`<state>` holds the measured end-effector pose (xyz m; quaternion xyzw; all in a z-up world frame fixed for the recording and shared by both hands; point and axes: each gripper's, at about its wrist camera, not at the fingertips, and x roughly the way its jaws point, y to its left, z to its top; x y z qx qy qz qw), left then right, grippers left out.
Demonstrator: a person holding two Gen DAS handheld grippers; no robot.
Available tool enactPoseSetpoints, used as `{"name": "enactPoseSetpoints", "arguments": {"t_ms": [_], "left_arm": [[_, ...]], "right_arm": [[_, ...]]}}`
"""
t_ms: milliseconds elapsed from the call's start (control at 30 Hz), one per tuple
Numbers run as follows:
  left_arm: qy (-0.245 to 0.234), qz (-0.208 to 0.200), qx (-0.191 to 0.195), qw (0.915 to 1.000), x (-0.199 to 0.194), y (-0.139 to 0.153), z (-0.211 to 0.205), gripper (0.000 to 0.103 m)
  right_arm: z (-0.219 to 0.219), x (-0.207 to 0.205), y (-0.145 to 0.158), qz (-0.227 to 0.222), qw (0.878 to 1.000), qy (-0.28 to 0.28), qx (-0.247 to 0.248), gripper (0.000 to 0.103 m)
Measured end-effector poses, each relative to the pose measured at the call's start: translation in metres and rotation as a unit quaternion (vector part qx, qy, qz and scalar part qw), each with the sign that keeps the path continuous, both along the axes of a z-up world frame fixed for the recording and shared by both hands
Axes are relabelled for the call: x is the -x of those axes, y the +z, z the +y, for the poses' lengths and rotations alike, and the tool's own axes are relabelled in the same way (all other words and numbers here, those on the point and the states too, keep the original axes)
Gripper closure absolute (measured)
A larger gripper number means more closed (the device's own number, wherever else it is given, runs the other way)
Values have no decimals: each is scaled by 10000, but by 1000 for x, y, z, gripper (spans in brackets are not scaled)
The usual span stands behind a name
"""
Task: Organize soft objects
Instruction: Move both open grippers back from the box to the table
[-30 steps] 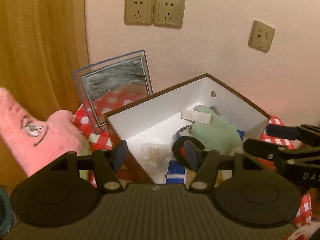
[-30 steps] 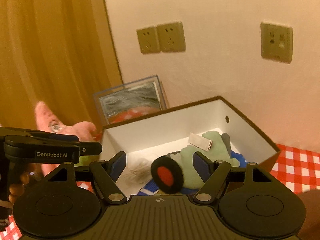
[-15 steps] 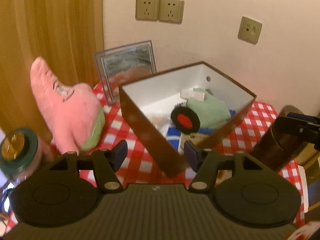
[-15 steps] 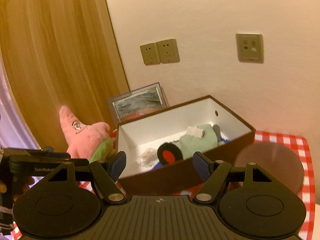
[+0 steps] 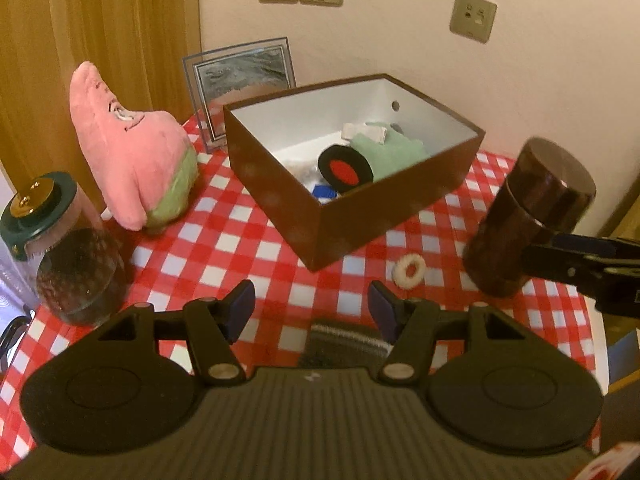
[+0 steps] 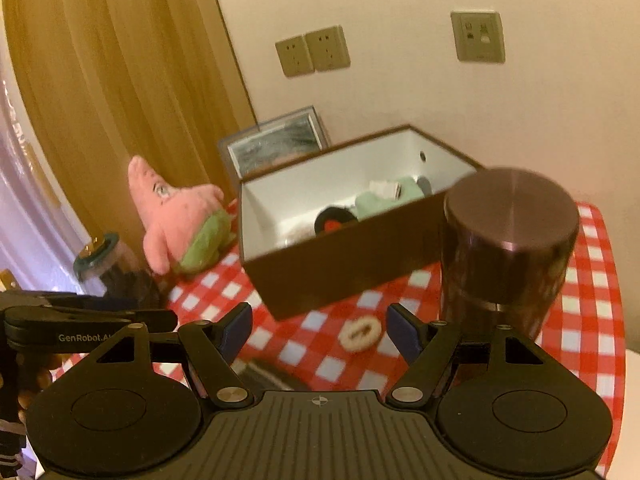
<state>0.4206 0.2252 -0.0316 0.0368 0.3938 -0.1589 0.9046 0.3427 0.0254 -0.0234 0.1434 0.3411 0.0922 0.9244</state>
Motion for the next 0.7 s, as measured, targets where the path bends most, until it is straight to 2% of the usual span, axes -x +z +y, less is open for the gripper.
{"name": "enactPoseSetpoints", "arguments": {"t_ms": [400,700], "left_arm": [[-104,290,-185,9994,36,-16,-16,43],[-166,446,-273,9985,43,-27,-26,43]], "right_arm": [[5,26,-23,472,9989,73,3,30],[5,29,-37,687,9976,0,42,30]]}}
